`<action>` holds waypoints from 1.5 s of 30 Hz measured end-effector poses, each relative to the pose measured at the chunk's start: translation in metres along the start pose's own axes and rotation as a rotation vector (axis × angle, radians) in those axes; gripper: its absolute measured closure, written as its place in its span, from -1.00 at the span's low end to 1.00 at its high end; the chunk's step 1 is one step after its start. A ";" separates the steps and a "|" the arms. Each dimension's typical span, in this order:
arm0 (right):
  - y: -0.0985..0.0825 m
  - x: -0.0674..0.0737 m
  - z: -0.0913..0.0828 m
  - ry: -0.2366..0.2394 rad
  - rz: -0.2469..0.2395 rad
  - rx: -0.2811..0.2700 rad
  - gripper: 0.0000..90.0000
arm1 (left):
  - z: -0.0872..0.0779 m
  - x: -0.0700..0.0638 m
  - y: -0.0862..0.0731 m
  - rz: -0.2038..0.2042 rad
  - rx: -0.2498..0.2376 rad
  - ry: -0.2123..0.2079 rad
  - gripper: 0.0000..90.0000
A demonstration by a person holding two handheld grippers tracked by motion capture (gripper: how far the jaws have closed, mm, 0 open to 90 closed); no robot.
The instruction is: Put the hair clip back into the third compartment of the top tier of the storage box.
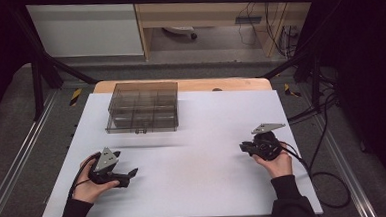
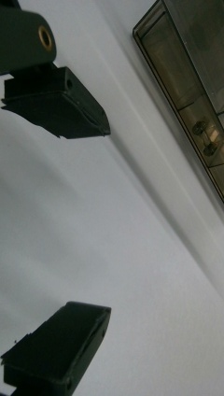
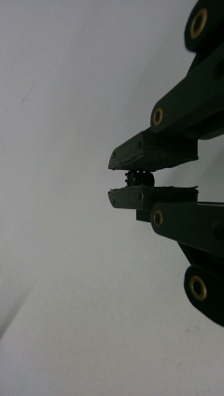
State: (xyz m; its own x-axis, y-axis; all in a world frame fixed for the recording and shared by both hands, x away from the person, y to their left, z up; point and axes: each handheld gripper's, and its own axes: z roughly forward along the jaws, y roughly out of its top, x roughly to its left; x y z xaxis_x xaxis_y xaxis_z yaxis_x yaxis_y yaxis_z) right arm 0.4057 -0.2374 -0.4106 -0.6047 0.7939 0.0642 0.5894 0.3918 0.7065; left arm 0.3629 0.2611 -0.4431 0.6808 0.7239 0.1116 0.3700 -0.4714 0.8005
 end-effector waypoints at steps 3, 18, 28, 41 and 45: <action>0.002 0.002 -0.001 0.006 -0.004 -0.005 0.78 | 0.000 0.000 0.000 -0.001 0.000 -0.001 -0.76; 0.011 0.015 -0.006 0.025 -0.035 -0.025 0.78 | 0.000 0.000 0.000 -0.005 0.002 -0.002 -0.76; 0.014 0.020 -0.008 0.040 -0.044 -0.036 0.78 | 0.000 0.001 0.000 -0.006 0.000 -0.002 -0.76; 0.022 0.030 -0.011 0.066 -0.062 -0.055 0.78 | 0.000 0.001 0.000 -0.009 -0.001 -0.002 -0.76; 0.026 0.034 -0.012 0.072 -0.078 -0.063 0.78 | -0.001 0.001 0.000 -0.009 -0.001 -0.002 -0.76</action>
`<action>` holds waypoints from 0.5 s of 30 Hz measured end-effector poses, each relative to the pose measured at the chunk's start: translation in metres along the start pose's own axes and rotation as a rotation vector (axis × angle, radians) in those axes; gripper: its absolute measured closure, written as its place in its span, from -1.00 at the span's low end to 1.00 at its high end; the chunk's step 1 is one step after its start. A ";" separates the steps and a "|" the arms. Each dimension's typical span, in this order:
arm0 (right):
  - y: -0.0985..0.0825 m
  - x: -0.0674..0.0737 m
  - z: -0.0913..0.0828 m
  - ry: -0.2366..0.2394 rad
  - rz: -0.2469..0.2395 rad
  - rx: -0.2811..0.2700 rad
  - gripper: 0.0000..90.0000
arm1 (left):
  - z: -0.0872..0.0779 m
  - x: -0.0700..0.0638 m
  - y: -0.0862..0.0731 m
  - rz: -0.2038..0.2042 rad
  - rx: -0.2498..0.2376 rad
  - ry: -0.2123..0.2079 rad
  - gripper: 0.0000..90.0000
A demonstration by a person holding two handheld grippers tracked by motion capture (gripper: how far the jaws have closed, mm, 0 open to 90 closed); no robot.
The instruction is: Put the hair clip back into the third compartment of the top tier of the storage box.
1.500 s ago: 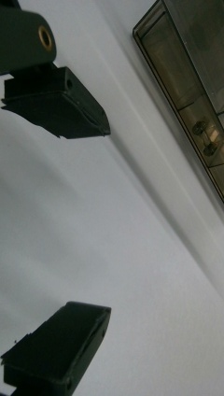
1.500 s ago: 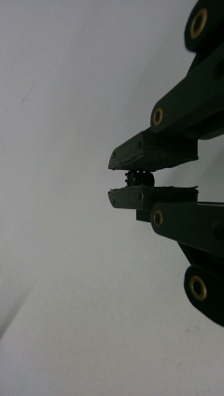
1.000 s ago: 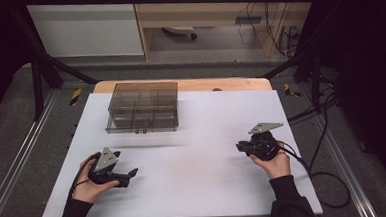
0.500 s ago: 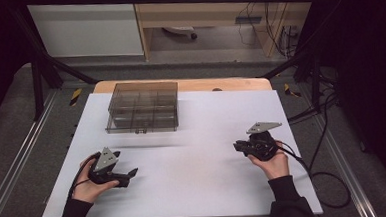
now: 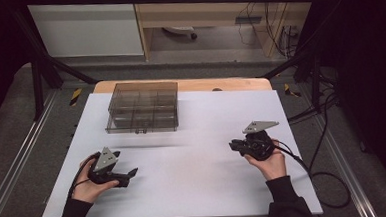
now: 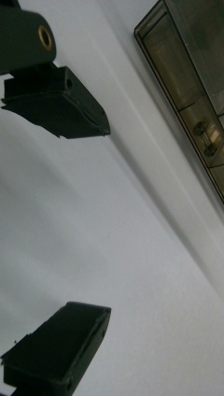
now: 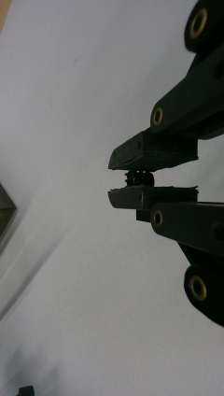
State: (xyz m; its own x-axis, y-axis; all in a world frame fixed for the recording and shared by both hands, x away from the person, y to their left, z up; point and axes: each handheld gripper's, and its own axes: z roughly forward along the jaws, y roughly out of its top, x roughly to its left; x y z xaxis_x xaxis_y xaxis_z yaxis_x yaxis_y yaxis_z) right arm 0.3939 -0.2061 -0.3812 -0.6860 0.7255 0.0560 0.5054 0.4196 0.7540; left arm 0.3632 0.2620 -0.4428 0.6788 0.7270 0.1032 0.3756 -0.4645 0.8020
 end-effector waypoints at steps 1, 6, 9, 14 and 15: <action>0.001 0.001 0.000 0.001 -0.002 -0.001 0.78 | 0.000 0.000 0.000 0.000 0.000 0.000 -0.76; 0.005 0.004 0.000 0.006 -0.007 -0.005 0.78 | 0.000 0.000 0.000 0.000 -0.002 0.000 -0.76; 0.007 0.006 -0.001 0.006 -0.011 -0.009 0.78 | 0.000 0.000 0.001 0.000 -0.002 0.000 -0.76; 0.012 0.009 0.001 0.009 -0.024 -0.010 0.78 | 0.000 0.000 0.001 -0.002 -0.002 -0.001 -0.76; 0.013 0.010 0.001 0.011 -0.025 -0.008 0.78 | 0.000 0.000 0.001 -0.002 -0.002 -0.001 -0.76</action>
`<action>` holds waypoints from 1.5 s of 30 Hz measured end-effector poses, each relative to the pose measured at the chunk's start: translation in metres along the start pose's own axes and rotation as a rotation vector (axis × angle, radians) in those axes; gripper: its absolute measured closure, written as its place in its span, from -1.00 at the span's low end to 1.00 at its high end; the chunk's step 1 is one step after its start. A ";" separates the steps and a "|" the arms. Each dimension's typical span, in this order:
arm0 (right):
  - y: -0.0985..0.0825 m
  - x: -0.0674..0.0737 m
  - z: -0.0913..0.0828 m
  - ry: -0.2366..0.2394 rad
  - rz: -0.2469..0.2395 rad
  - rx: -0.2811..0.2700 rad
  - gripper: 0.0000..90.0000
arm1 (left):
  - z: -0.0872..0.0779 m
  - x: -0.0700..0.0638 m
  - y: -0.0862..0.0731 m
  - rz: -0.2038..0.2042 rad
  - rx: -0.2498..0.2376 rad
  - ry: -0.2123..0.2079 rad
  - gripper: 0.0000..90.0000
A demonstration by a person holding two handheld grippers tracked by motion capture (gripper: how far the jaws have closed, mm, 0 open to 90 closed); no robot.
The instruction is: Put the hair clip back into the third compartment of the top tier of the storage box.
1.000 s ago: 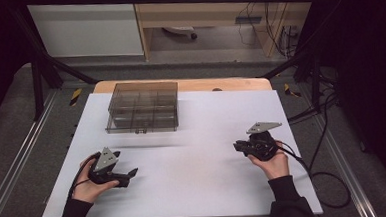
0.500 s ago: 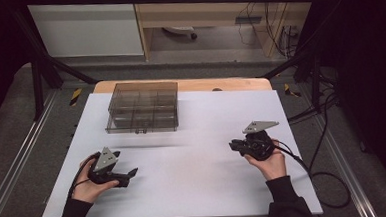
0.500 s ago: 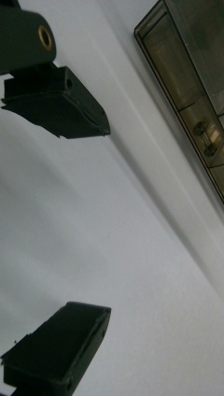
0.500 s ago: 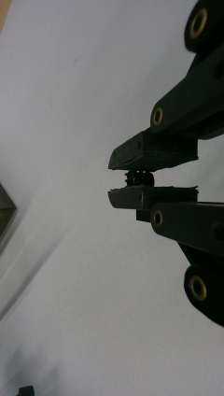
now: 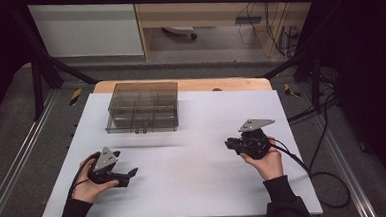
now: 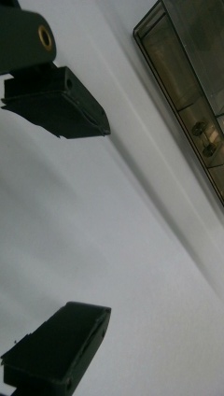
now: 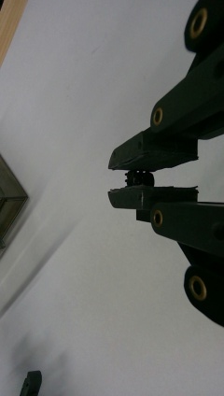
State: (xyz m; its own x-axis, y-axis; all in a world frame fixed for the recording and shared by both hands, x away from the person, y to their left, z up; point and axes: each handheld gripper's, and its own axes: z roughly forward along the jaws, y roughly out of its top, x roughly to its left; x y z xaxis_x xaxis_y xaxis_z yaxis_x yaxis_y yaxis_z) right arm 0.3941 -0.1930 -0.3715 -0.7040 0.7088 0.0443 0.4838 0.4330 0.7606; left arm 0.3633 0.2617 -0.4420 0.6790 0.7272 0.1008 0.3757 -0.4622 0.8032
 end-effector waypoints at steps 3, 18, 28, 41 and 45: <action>0.003 0.002 0.001 0.003 -0.007 -0.001 0.78 | 0.000 0.000 0.000 -0.002 0.001 0.000 -0.76; 0.021 0.014 0.005 0.024 -0.028 -0.021 0.78 | 0.000 0.000 0.000 -0.004 -0.002 -0.004 -0.76; 0.030 0.020 0.006 0.036 -0.033 -0.036 0.78 | 0.000 0.000 0.000 -0.005 -0.003 -0.004 -0.76; 0.043 0.028 0.012 0.049 -0.044 -0.055 0.78 | 0.000 0.000 0.000 -0.005 -0.004 -0.005 -0.76; 0.048 0.031 0.014 0.054 -0.050 -0.058 0.78 | 0.000 0.000 0.000 -0.005 -0.003 -0.007 -0.76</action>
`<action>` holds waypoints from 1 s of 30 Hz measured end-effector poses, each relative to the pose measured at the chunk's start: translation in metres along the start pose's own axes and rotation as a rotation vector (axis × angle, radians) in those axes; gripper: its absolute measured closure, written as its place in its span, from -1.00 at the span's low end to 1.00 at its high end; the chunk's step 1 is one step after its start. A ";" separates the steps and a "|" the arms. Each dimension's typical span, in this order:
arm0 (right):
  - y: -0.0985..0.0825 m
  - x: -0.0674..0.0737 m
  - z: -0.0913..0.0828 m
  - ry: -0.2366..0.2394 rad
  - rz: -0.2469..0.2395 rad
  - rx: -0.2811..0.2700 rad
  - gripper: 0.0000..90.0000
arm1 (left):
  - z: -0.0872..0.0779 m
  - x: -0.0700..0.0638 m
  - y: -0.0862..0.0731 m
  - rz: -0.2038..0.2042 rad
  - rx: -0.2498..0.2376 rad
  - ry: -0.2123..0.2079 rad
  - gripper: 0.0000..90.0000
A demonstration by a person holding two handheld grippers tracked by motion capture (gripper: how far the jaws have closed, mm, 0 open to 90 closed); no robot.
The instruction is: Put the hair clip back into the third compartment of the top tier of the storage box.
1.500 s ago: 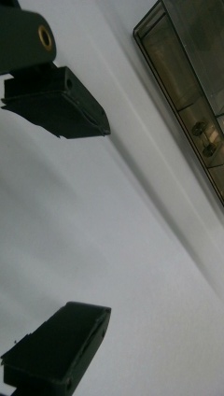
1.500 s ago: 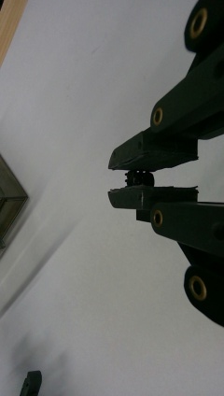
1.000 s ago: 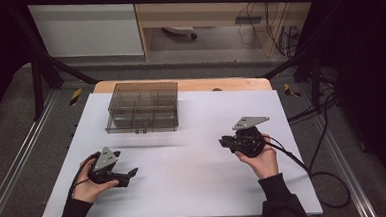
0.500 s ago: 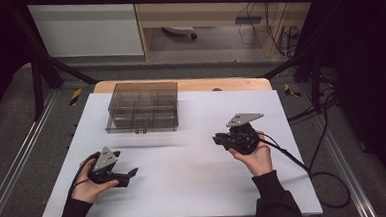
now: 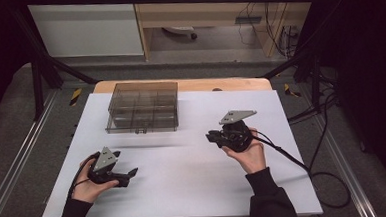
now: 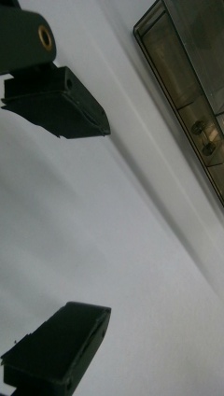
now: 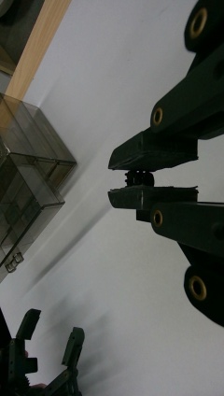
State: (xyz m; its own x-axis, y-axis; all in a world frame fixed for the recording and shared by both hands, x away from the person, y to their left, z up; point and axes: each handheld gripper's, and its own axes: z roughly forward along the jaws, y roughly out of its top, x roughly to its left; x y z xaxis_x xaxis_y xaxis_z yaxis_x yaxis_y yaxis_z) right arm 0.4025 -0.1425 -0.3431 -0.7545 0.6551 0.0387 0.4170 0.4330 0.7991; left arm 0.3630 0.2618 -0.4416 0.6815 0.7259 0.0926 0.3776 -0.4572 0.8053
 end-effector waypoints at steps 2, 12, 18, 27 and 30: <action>0.002 0.001 0.001 0.003 -0.001 -0.005 0.78 | 0.000 0.000 0.000 0.000 -0.001 0.000 -0.76; 0.013 0.006 0.006 0.004 -0.013 -0.010 0.78 | 0.000 0.000 0.000 -0.003 0.001 -0.003 -0.77; 0.017 0.008 0.009 0.007 -0.014 -0.015 0.78 | 0.000 0.000 0.000 -0.004 0.002 -0.002 -0.77; 0.025 0.014 0.016 0.018 -0.022 -0.015 0.78 | -0.001 0.000 0.000 -0.006 0.001 -0.003 -0.77; 0.028 0.016 0.019 0.020 -0.025 -0.016 0.78 | -0.001 0.000 0.000 -0.006 0.001 -0.003 -0.77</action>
State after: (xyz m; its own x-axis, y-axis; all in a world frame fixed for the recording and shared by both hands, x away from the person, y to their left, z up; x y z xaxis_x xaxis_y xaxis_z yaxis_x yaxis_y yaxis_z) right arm 0.4115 -0.1087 -0.3317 -0.7747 0.6316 0.0307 0.3897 0.4387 0.8097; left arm 0.3626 0.2623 -0.4407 0.6809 0.7272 0.0865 0.3821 -0.4535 0.8052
